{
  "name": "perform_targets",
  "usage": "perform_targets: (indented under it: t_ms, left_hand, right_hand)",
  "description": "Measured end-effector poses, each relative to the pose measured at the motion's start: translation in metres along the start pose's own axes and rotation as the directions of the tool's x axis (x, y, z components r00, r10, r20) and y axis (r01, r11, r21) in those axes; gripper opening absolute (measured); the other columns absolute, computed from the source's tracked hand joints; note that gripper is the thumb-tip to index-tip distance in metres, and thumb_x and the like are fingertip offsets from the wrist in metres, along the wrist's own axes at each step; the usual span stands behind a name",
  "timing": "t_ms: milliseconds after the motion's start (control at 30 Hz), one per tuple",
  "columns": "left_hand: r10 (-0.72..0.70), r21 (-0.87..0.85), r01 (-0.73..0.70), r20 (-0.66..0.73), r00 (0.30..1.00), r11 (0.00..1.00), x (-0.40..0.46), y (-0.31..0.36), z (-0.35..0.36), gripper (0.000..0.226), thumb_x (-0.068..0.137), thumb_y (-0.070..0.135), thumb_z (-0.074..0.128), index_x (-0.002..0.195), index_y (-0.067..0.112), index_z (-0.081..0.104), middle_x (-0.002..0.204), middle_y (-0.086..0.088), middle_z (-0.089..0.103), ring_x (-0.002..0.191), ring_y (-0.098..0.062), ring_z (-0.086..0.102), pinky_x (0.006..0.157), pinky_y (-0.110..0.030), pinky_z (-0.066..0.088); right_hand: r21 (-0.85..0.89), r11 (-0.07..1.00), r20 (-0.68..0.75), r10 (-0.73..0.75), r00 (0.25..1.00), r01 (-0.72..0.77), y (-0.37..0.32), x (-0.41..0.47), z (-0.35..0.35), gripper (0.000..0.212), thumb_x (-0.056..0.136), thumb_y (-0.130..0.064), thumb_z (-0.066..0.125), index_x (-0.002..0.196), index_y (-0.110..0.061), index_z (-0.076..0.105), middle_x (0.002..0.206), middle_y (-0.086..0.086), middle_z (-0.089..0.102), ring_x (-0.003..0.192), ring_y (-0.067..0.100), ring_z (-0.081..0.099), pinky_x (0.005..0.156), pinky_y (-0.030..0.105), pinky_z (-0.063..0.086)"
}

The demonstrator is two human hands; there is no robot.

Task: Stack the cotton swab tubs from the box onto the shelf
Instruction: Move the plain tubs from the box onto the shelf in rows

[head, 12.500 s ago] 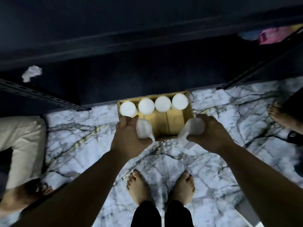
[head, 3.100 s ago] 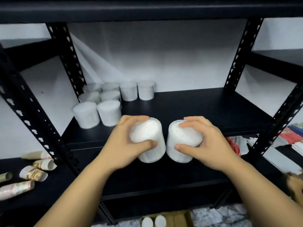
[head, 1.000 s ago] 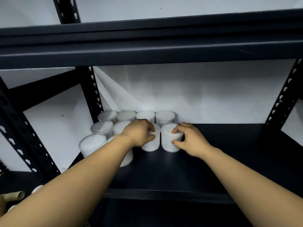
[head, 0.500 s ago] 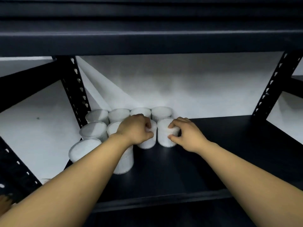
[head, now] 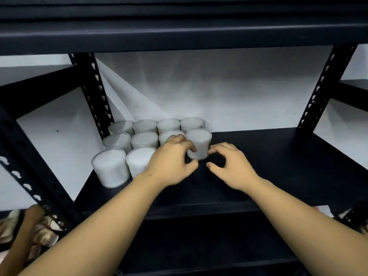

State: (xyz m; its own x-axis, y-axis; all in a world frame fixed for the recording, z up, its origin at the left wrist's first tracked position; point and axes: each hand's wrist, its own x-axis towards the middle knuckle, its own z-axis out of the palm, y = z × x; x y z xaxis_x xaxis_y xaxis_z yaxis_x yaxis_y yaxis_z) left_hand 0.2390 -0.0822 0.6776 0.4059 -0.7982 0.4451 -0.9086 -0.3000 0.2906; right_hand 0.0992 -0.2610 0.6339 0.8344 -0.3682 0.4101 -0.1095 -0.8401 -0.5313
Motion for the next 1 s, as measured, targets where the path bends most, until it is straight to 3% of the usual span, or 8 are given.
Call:
perform_targets:
  t_ms: [167, 467, 767, 1000]
  left_hand:
    - [0.048, -0.042, -0.048, -0.013, 0.999, 0.998, -0.062, 0.046, 0.020, 0.030, 0.085, 0.044, 0.067, 0.110, 0.027, 0.069, 0.103, 0.013, 0.051, 0.104, -0.009, 0.046, 0.088, -0.033, 0.050]
    - [-0.122, -0.045, 0.129, 0.130, 0.984, 0.991, -0.157, 0.103, 0.073, 0.030, 0.086, 0.043, 0.068, 0.114, 0.029, 0.067, 0.107, 0.016, 0.051, 0.105, -0.008, 0.046, 0.089, -0.025, 0.045]
    - [-0.284, -0.005, 0.313, 0.403, 0.870, 0.950, -0.250, 0.099, 0.120, 0.034, 0.089, 0.049, 0.061, 0.118, 0.032, 0.064, 0.110, 0.012, 0.051, 0.112, -0.011, 0.048, 0.096, -0.038, 0.046]
    - [-0.346, -0.045, 0.430, 0.523, 0.779, 0.902, -0.307, 0.067, 0.181, 0.037, 0.083, 0.050, 0.060, 0.114, 0.031, 0.066, 0.107, 0.012, 0.052, 0.108, -0.011, 0.053, 0.093, -0.034, 0.048]
  right_hand:
    - [0.068, 0.997, -0.065, -0.023, 0.998, 0.028, 0.001, -0.076, -0.014, 0.015, 0.087, -0.030, 0.072, 0.101, -0.027, 0.068, 0.101, -0.019, 0.059, 0.104, 0.004, 0.053, 0.084, 0.023, 0.047]
    - [0.144, 0.990, 0.046, 0.003, 0.999, -0.010, 0.039, -0.192, -0.003, 0.012, 0.088, -0.027, 0.072, 0.100, -0.027, 0.069, 0.096, -0.020, 0.060, 0.101, 0.004, 0.055, 0.086, 0.021, 0.045]
    - [0.133, 0.964, 0.293, 0.182, 0.938, -0.229, 0.074, -0.279, 0.038, 0.012, 0.090, -0.030, 0.071, 0.100, -0.034, 0.064, 0.095, -0.022, 0.057, 0.100, -0.002, 0.056, 0.085, 0.020, 0.045]
    - [0.103, 0.925, 0.363, 0.307, 0.880, -0.366, 0.089, -0.323, 0.096, 0.013, 0.088, -0.023, 0.075, 0.099, -0.025, 0.068, 0.094, -0.017, 0.059, 0.095, 0.002, 0.059, 0.078, 0.015, 0.044]
